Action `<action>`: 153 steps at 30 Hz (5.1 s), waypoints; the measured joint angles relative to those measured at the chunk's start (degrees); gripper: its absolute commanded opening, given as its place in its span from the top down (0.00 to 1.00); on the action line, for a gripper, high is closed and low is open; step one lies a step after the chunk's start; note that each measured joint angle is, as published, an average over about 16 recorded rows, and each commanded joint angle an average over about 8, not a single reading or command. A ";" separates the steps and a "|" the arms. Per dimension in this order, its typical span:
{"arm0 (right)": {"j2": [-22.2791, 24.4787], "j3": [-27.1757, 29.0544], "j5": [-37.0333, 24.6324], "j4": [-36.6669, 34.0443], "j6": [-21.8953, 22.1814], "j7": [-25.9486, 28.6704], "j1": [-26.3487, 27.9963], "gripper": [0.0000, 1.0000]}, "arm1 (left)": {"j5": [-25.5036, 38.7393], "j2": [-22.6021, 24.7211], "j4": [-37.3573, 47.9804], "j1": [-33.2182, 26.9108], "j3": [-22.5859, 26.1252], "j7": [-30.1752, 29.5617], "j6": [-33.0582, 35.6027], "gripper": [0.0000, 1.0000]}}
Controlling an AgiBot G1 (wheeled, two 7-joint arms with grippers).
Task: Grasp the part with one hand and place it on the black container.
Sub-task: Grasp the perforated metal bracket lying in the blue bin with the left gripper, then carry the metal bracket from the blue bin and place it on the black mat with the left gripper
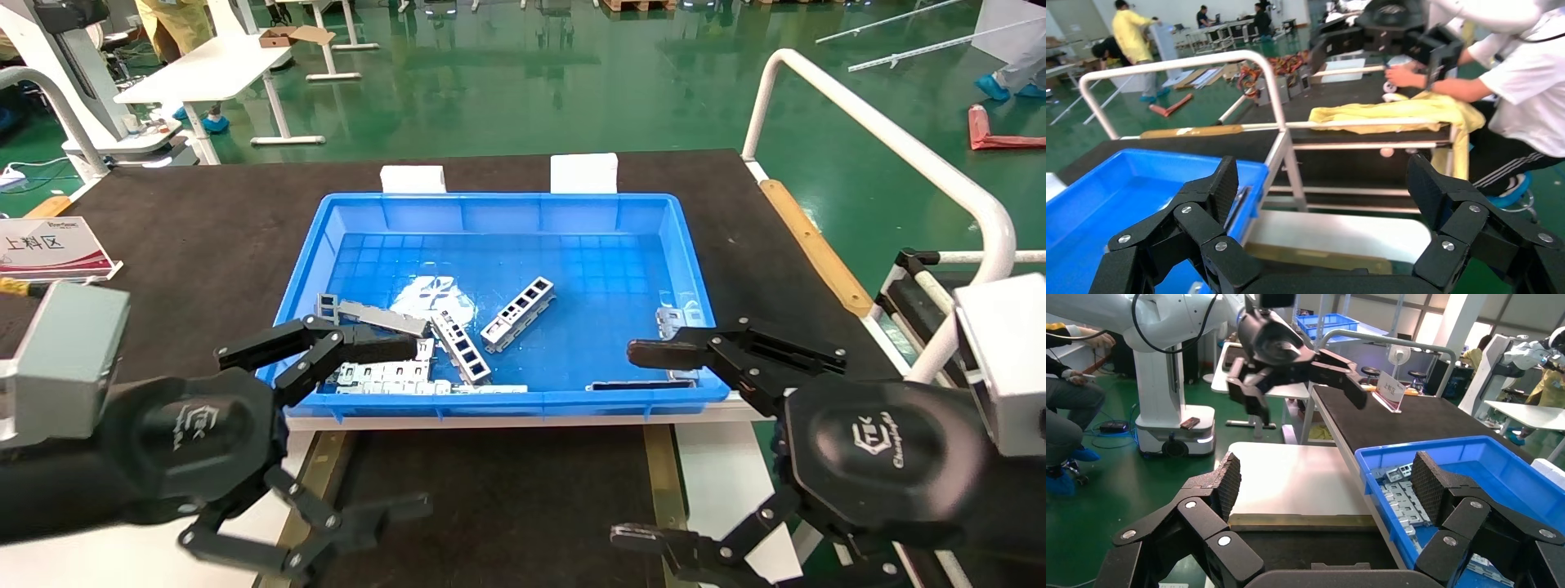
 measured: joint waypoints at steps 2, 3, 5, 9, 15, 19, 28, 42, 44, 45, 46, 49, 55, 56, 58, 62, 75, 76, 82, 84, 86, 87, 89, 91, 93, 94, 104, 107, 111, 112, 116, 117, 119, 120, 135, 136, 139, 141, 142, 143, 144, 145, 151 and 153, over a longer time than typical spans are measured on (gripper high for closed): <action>0.00 0.00 0.00 0.00 0.00 0.00 0.00 0.00 | 1.06 0.69 0.78 -0.77 0.46 0.22 -0.39 0.00; 0.00 0.00 0.00 0.00 0.00 0.00 0.00 0.00 | 1.63 1.08 1.23 -1.18 0.72 0.30 -0.60 0.00; 0.00 -0.01 0.00 0.00 0.00 0.00 0.00 0.00 | 2.81 1.97 2.25 -2.06 1.31 0.37 -1.02 0.00; 0.00 -0.01 0.01 0.00 0.00 -0.01 0.00 0.00 | 5.44 4.12 4.86 -4.06 2.72 0.46 -1.99 0.00; 0.01 -0.02 0.01 0.00 0.01 -0.01 0.01 0.00 | 9.72 7.81 9.74 -7.22 5.00 0.85 -3.85 0.00; 0.01 -0.03 0.02 0.00 0.01 -0.01 0.01 0.00 | 12.35 10.46 13.59 -9.27 6.44 1.22 -5.20 0.00; 0.02 -0.04 0.03 0.00 0.01 -0.02 0.01 0.00 | 18.35 17.31 23.98 -14.18 9.51 3.73 -9.12 0.00; 0.02 -0.06 0.04 0.00 0.02 -0.03 0.02 0.00 | 25.84 31.24 46.24 -23.25 12.90 9.54 -20.39 0.00; 0.02 -0.06 0.04 0.00 0.02 -0.03 0.02 0.00 | 26.43 33.12 49.31 -24.29 13.14 10.51 -22.11 0.00; 0.02 -0.06 0.04 0.00 0.02 -0.03 0.02 0.00 | 26.68 34.01 50.76 -24.76 13.24 11.02 -22.95 0.00; 0.03 -0.07 0.04 0.00 0.03 -0.03 0.02 0.00 | 26.89 34.82 52.09 -25.16 13.34 11.51 -23.75 0.00; 0.03 -0.07 0.05 0.00 0.03 -0.04 0.02 0.00 | 27.29 36.95 55.59 -26.08 13.60 12.79 -26.05 0.00; 0.03 -0.08 0.05 0.00 0.03 -0.04 0.02 0.00 | 27.44 39.61 59.78 -26.55 14.35 13.98 -30.37 0.00; 0.03 -0.08 0.05 0.00 0.03 -0.04 0.02 0.00 | 27.40 39.86 60.10 -26.48 14.53 14.00 -31.06 0.00; 0.03 -0.08 0.06 0.00 0.03 -0.04 0.02 0.00 | 27.27 40.21 60.45 -26.24 14.95 13.89 -32.43 0.00; 0.03 -0.09 0.06 0.00 0.03 -0.04 0.02 0.00 | 26.88 40.55 60.27 -25.46 16.05 13.15 -35.04 0.00; 0.04 -0.11 0.07 0.00 0.04 -0.05 0.03 1.00 | 23.84 40.70 57.21 -22.75 20.39 9.51 -42.33 0.98; 0.04 -0.11 0.07 0.00 0.04 -0.05 0.03 1.00 | 23.50 40.70 57.01 -22.59 20.71 9.30 -42.77 1.00; 0.05 -0.12 0.08 0.00 0.05 -0.06 0.03 1.00 | 21.30 40.68 55.98 -21.74 22.62 8.21 -45.00 1.00; 0.05 -0.12 0.08 0.00 0.05 -0.06 0.03 1.00 | 20.59 40.68 55.73 -21.52 23.30 7.85 -45.58 1.00; 0.05 -0.12 0.08 0.00 0.05 -0.06 0.03 1.00 | 19.91 40.67 55.51 -21.32 24.00 7.48 -46.11 1.00; 0.05 -0.12 0.08 0.00 0.05 -0.06 0.03 1.00 | 19.58 40.67 55.41 -21.23 24.36 7.30 -46.36 1.00; 0.05 -0.13 0.08 0.00 0.05 -0.06 0.03 1.00 | 18.94 40.67 55.17 -21.06 25.09 6.97 -46.81 1.00; 0.05 -0.13 0.09 0.00 0.05 -0.06 0.03 1.00 | 18.30 40.67 54.92 -20.92 25.84 6.66 -47.25 1.00; 0.05 -0.13 0.09 0.00 0.05 -0.07 0.03 1.00 | 17.67 40.67 54.67 -20.79 26.57 6.33 -47.65 1.00; 0.05 -0.13 0.09 0.00 0.05 -0.07 0.03 1.00 | 17.35 40.67 54.54 -20.74 26.95 6.17 -47.85 1.00; 0.06 -0.15 0.10 0.00 0.06 -0.07 0.04 1.00 | 14.41 40.64 53.38 -20.36 30.77 5.01 -49.36 1.00; 0.06 -0.15 0.10 0.00 0.06 -0.08 0.04 1.00 | 13.56 40.61 53.18 -20.33 31.85 4.77 -49.71 1.00; 0.06 -0.16 0.11 0.00 0.06 -0.08 0.04 1.00 | 12.34 40.57 52.84 -20.42 33.12 4.66 -50.06 1.00; 0.06 -0.16 0.11 0.00 0.06 -0.08 0.04 1.00 | 12.02 40.55 52.74 -20.47 33.39 4.70 -50.10 1.00; 0.06 -0.16 0.11 0.00 0.07 -0.08 0.04 1.00 | 10.54 40.45 52.30 -20.83 34.17 5.15 -49.90 1.00; 0.06 -0.17 0.11 0.00 0.07 -0.08 0.04 1.00 | 10.12 40.41 52.18 -20.97 34.30 5.36 -49.71 1.00; 0.07 -0.17 0.11 0.00 0.07 -0.08 0.04 1.00 | 9.27 40.30 51.97 -21.31 34.45 5.94 -49.15 1.00; 0.07 -0.17 0.11 0.00 0.07 -0.08 0.04 1.00 | 8.83 40.23 51.87 -21.51 34.48 6.33 -48.75 1.00; 0.07 -0.19 0.13 0.00 0.08 -0.09 0.05 1.00 | 1.61 36.08 52.16 -25.24 31.79 14.58 -31.41 1.00; 0.07 -0.19 0.13 0.00 0.08 -0.10 0.05 1.00 | 1.24 35.58 52.10 -25.35 31.60 14.94 -29.78 1.00; 0.08 -0.20 0.13 0.00 0.08 -0.10 0.05 1.00 | 0.34 33.87 51.52 -25.45 31.20 15.71 -24.90 1.00; 0.08 -0.20 0.13 0.00 0.08 -0.10 0.05 1.00 | -0.08 32.62 50.72 -25.26 31.09 15.98 -21.88 1.00; 0.08 -0.20 0.13 0.00 0.08 -0.10 0.05 1.00 | -0.24 31.96 50.17 -25.09 31.08 16.03 -20.48 1.00; 0.08 -0.20 0.14 0.00 0.08 -0.10 0.05 1.00 | -0.38 31.30 49.53 -24.86 31.08 16.04 -19.15 1.00; 0.08 -0.20 0.14 0.00 0.08 -0.10 0.05 1.00 | -0.52 30.59 48.74 -24.56 31.10 15.98 -17.88 1.00; 0.08 -0.20 0.14 0.00 0.08 -0.10 0.05 1.00 | -0.66 29.88 47.85 -24.19 31.12 15.86 -16.73 1.00; 0.08 -0.21 0.14 0.00 0.08 -0.11 0.05 1.00 | -1.67 24.97 39.84 -20.37 31.22 14.26 -12.38 1.00; 0.08 -0.21 0.14 0.00 0.09 -0.11 0.05 1.00 | -2.06 23.09 36.19 -18.49 31.23 13.34 -12.12 1.00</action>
